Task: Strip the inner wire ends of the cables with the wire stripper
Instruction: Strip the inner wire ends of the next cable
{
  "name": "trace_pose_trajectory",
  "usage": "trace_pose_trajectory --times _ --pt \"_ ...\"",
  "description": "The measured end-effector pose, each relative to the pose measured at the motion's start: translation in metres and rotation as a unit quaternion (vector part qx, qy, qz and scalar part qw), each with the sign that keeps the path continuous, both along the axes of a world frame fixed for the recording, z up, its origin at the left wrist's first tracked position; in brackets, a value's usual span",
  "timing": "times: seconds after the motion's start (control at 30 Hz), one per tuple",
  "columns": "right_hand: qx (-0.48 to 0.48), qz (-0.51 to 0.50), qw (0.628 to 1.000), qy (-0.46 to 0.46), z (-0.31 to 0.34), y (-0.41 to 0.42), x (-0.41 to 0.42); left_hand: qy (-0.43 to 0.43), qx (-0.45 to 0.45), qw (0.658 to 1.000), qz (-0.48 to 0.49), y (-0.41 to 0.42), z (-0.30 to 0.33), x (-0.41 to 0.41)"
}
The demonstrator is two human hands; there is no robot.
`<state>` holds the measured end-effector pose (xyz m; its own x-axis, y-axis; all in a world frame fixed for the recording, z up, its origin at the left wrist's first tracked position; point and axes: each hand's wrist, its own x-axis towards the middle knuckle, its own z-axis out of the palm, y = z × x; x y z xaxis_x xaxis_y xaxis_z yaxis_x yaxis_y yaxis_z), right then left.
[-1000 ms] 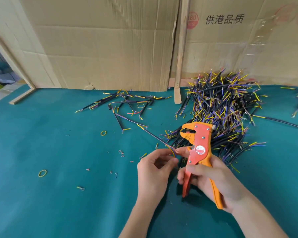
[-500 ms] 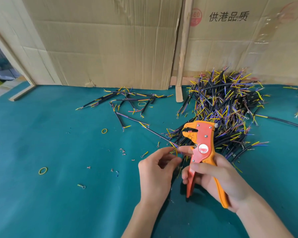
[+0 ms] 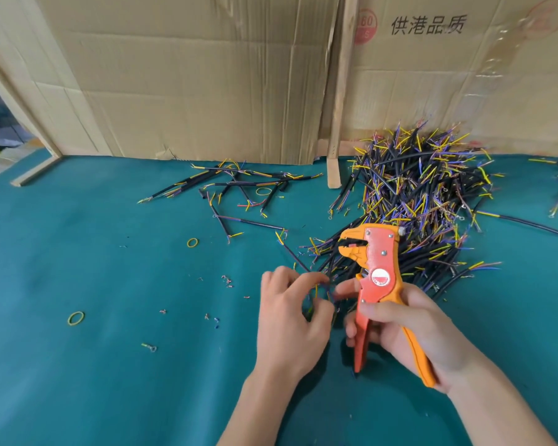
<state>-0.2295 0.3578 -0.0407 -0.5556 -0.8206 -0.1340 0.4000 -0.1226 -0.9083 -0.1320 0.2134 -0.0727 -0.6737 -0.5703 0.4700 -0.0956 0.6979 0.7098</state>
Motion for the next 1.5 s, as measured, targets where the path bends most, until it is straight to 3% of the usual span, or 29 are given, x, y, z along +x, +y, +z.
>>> trace_pose_trajectory --times 0.27,0.4,0.6,0.73,0.97,1.17,1.5 --pt "-0.046 -0.019 0.998 -0.035 -0.002 0.0 0.0 0.028 -0.017 0.999 -0.025 -0.01 0.0 -0.003" --pt "-0.059 -0.001 0.997 -0.055 -0.002 0.0 -0.001 0.026 0.072 0.996 -0.055 -0.005 0.005 0.0" --pt "-0.066 -0.021 0.996 -0.056 -0.003 -0.003 0.0 0.021 0.091 0.995 -0.032 -0.003 0.006 -0.001" --pt "-0.069 -0.044 0.995 -0.058 -0.001 -0.002 -0.001 0.059 0.113 0.991 0.041 -0.009 0.004 -0.002" --pt "-0.022 -0.02 0.998 -0.049 -0.001 -0.005 0.005 0.112 0.242 0.963 0.03 -0.008 0.006 -0.002" --pt "0.002 0.011 1.0 -0.028 0.0 -0.007 0.009 0.105 0.26 0.959 0.041 -0.011 0.006 -0.004" --pt "-0.002 0.042 0.997 -0.07 0.008 0.004 0.0 0.118 0.265 0.955 0.063 -0.011 0.002 -0.007"
